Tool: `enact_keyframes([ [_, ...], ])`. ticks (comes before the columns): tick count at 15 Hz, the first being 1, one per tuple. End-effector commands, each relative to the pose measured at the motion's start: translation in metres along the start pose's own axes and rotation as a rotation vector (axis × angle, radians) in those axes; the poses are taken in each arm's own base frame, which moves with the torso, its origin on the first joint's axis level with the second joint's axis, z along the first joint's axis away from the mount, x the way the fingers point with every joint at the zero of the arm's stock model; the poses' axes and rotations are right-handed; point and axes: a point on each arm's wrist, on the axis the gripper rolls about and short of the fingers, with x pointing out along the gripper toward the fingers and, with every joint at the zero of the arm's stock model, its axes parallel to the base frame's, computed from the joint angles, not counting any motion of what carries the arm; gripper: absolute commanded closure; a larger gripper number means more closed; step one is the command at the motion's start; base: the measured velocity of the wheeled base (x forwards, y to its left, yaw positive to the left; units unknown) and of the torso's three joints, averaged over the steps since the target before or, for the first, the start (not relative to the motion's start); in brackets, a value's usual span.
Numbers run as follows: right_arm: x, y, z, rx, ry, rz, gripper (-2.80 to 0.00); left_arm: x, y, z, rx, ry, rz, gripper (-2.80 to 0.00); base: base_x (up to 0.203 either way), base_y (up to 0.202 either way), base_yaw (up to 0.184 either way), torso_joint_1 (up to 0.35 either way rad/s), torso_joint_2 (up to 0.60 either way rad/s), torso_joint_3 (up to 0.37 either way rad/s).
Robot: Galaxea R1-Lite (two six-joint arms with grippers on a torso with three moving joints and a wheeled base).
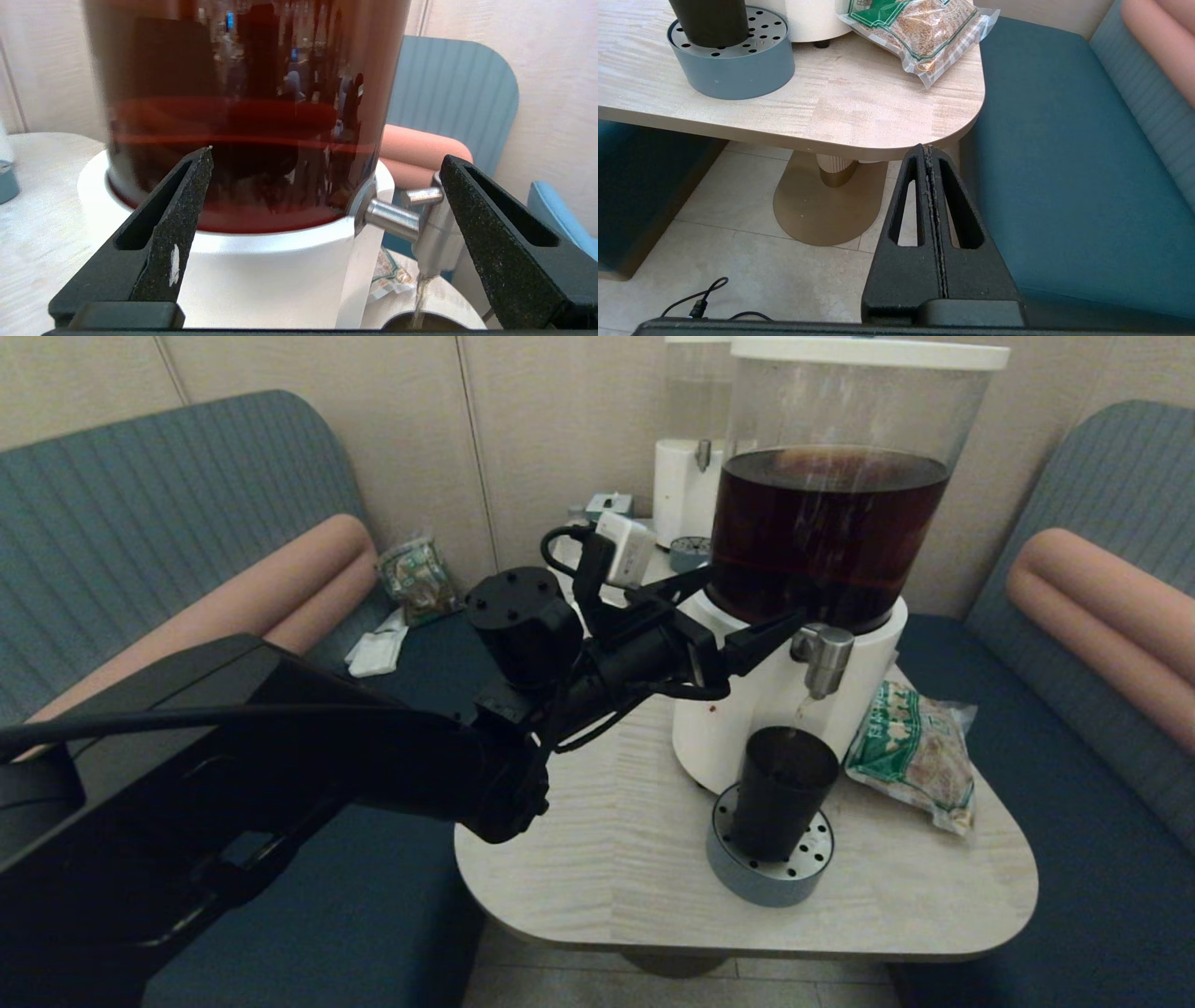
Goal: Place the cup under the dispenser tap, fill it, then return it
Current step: Turn off the faucet
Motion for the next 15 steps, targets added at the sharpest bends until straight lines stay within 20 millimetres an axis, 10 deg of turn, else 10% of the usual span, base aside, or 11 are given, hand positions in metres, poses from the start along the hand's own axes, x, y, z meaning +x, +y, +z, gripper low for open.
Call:
enact_keyframes([
  [1,0.0,0.0,0.0,-0.001,0.001,0.0,0.0,-0.003,-0.002,0.008,0.013,-0.015,0.005,-2.8,0.0,0.0,0.0,0.0,0.0,0.0],
  [15,0.0,0.0,0.0,-0.001,0.001,0.001,0.0,0.006,0.003,-0.026,0.038,0.026,0.003,-2.8,0.0,0.0,0.0,0.0,0.0,0.0],
])
